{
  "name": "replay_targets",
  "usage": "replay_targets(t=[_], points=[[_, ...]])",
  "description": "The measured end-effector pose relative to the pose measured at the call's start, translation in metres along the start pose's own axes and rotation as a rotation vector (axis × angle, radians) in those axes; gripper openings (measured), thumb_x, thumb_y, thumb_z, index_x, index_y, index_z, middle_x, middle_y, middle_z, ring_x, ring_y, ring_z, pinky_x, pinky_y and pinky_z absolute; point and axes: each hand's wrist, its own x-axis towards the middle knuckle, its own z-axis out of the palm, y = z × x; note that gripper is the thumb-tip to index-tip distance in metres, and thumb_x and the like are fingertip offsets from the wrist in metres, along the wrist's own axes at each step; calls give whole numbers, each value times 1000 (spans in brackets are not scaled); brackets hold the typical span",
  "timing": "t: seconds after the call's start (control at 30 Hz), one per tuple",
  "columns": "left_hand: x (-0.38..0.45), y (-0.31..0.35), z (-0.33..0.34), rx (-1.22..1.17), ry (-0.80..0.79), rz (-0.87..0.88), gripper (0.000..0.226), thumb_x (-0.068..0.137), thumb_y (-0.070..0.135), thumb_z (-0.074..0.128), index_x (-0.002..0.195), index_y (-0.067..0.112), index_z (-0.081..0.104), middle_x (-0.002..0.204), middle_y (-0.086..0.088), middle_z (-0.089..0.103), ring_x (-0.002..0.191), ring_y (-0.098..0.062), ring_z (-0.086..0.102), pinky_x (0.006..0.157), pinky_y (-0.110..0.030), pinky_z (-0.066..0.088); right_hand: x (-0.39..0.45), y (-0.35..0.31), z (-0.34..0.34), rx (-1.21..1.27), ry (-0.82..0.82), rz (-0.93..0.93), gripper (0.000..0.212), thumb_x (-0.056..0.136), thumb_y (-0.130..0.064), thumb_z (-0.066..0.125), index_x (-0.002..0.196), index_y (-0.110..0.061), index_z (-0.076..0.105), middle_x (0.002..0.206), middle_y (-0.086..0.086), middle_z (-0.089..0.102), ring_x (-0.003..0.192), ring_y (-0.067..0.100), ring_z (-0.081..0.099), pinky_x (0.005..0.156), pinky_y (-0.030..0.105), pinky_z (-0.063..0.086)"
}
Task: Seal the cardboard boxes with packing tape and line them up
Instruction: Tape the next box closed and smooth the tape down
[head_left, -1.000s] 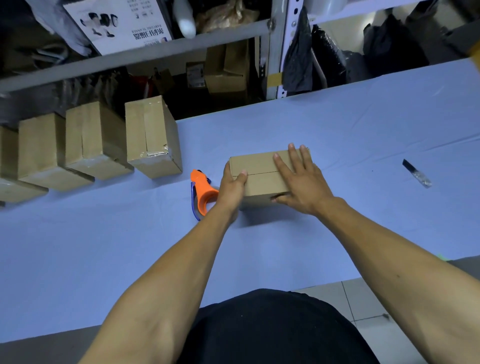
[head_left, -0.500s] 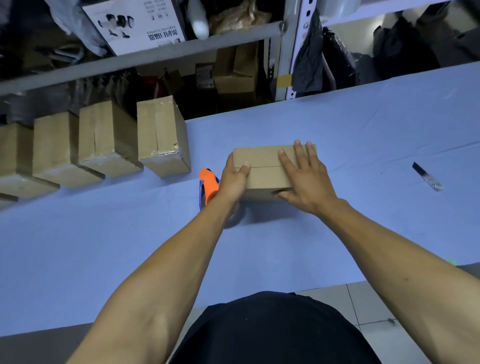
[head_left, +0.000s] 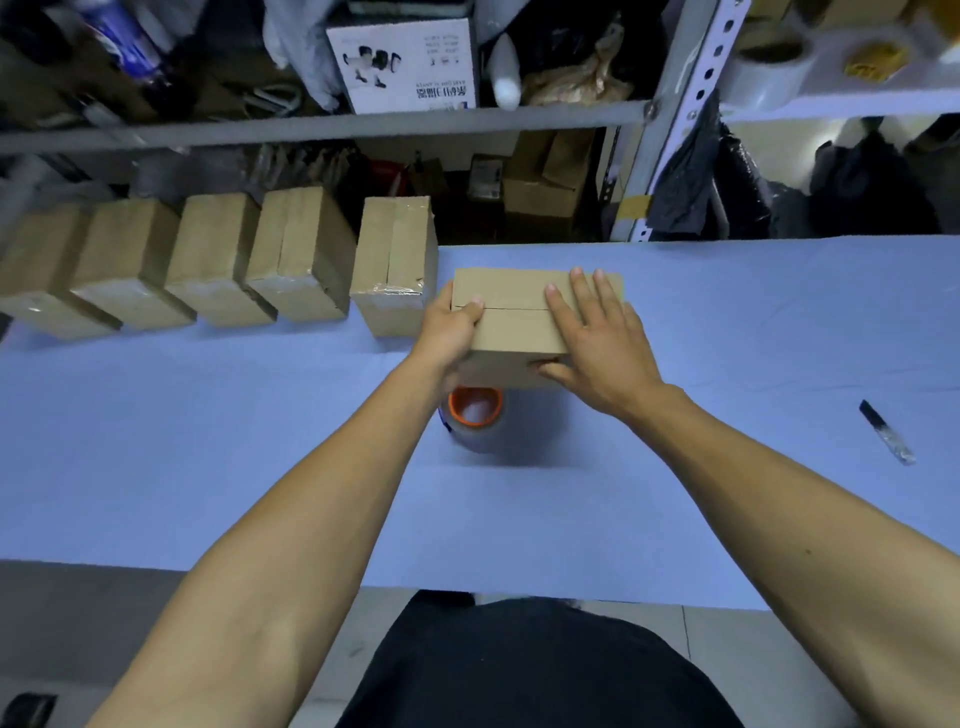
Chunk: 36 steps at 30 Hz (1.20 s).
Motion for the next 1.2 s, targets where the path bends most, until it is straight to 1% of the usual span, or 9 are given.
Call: replay_targets(t=[0.07, 0.27, 0.43, 0.57, 0.7, 0.93, 1.03, 1.13, 1.2], points=[[-10, 0, -17, -39, 28, -26, 31, 103, 12, 48, 133, 16, 55, 118, -4, 67, 102, -17, 62, 82, -30, 53, 3, -14, 0, 14, -2, -52, 92, 89, -63, 54, 158, -23, 8, 166, 10, -2, 152, 32, -2, 117, 56, 21], [-19, -14, -86, -69, 132, -64, 23, 102, 16, 50, 118, 30, 59, 116, 1, 68, 108, -20, 63, 96, -42, 53, 14, -58, 5, 202, -32, -253, 81, 90, -53, 62, 156, -20, 28, 165, 9, 13, 152, 30, 5, 119, 54, 19], [-19, -24, -152, -84, 152, -65, 29, 102, 18, 50, 129, 26, 58, 121, 0, 66, 108, -21, 62, 86, -37, 53, 26, -119, 15, 220, -10, -309, 78, 88, -47, 68, 152, -15, 37, 161, 13, 23, 150, 35, 15, 118, 52, 23], [-16, -35, -209, -105, 161, -77, 29, 103, 18, 49, 130, 24, 59, 122, -2, 67, 108, -22, 62, 90, -39, 52, 33, -173, 28, 261, 28, -278, 75, 85, -44, 73, 148, -14, 44, 158, 18, 28, 147, 37, 22, 117, 48, 26], [-10, -52, -250, -99, 160, -84, 30, 102, 18, 49, 130, 26, 58, 123, -1, 66, 109, -21, 62, 87, -37, 53, 37, -218, 51, 335, -7, -171, 76, 86, -42, 73, 150, -17, 41, 161, 15, 20, 150, 33, 13, 120, 40, 17], [-9, -104, -265, 58, 175, -146, 51, 102, 26, 49, 151, 25, 36, 140, -3, 55, 124, -24, 55, 106, -46, 47, 22, -243, 90, 319, -173, -107, 75, 95, -36, 64, 156, -15, 25, 165, 14, 4, 152, 30, -1, 121, 33, 3], [-8, -111, -267, 266, 159, -87, 61, 103, 32, 45, 158, 31, 18, 155, -3, 40, 137, -26, 43, 113, -45, 37, 24, -244, 95, 274, -152, -128, 74, 97, -35, 59, 157, -15, 21, 164, 15, 1, 152, 32, -3, 120, 31, -2], [-9, -112, -273, 770, 116, 208, 62, 105, 33, 41, 159, 30, 11, 167, 2, 6, 153, -20, 5, 118, -58, 8, 28, -240, 99, 184, -162, -147, 72, 100, -38, 52, 158, -17, 14, 164, 15, -3, 152, 32, -4, 122, 40, 3], [-9, -110, -275, 1193, 33, 471, 59, 104, 40, 36, 158, 22, 19, 167, -1, 5, 154, -22, -2, 115, -64, 1, 31, -239, 100, 146, -173, -138, 71, 102, -40, 46, 158, -19, 9, 165, 13, -6, 152, 30, -6, 122, 47, 11]])
